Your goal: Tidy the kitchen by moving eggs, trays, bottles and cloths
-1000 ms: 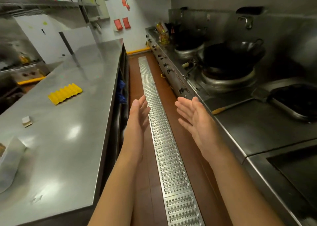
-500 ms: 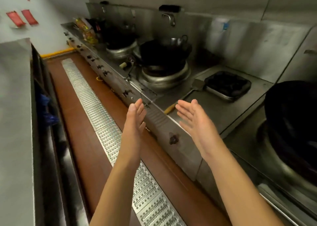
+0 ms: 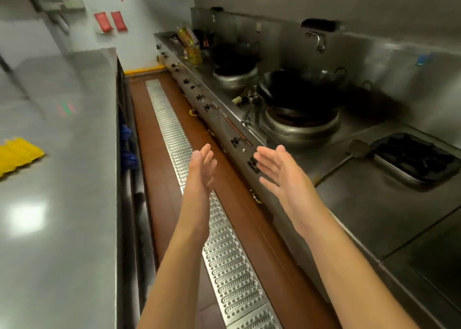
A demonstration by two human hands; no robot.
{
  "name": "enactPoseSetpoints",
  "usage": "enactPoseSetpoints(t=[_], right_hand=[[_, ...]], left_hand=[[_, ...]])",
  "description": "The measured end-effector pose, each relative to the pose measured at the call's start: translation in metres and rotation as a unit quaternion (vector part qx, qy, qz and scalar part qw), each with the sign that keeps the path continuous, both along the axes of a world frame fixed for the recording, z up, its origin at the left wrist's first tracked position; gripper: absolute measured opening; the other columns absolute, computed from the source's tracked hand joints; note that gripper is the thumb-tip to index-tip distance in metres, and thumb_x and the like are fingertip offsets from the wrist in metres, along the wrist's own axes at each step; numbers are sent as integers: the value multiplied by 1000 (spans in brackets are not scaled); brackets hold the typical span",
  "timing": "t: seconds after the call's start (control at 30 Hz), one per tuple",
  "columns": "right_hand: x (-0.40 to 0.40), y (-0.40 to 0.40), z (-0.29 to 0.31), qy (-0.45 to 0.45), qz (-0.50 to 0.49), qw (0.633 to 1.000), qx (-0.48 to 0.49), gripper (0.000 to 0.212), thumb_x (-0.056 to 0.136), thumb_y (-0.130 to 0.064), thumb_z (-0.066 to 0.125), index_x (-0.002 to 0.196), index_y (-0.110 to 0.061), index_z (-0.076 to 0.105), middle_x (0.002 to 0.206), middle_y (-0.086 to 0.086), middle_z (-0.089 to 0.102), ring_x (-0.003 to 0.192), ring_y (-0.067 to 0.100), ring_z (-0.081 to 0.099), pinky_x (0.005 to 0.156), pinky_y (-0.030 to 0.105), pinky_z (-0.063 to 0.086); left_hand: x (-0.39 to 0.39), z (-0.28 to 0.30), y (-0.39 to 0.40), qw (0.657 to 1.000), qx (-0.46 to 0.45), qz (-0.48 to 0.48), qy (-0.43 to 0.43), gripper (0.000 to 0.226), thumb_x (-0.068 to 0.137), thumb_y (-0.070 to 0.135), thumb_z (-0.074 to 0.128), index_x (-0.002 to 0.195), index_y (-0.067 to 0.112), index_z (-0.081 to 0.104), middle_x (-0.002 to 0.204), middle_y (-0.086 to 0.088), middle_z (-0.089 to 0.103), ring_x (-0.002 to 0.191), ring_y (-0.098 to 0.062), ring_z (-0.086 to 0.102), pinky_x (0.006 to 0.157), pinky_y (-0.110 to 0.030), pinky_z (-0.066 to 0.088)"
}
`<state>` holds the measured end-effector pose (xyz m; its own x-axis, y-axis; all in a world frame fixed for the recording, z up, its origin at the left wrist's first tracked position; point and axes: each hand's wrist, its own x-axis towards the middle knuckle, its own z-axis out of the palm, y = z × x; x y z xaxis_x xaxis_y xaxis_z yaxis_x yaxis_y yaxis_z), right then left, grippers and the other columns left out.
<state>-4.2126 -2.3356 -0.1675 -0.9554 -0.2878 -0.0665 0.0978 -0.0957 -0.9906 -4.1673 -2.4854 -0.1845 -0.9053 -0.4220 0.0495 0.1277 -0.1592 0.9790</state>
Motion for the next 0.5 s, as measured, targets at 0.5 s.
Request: enactPoseSetpoints(t=[0.5], right_hand=[[-34, -172, -3, -39, 373, 926, -52, 80, 74, -68, 40, 140, -26, 52, 141, -10, 56, 132, 6, 48, 100, 23, 39]], left_hand=[[51, 16, -100, 934, 8, 355, -35, 54, 103, 51, 26, 147, 28, 47, 150, 7, 50, 135, -6, 48, 122, -41, 28]])
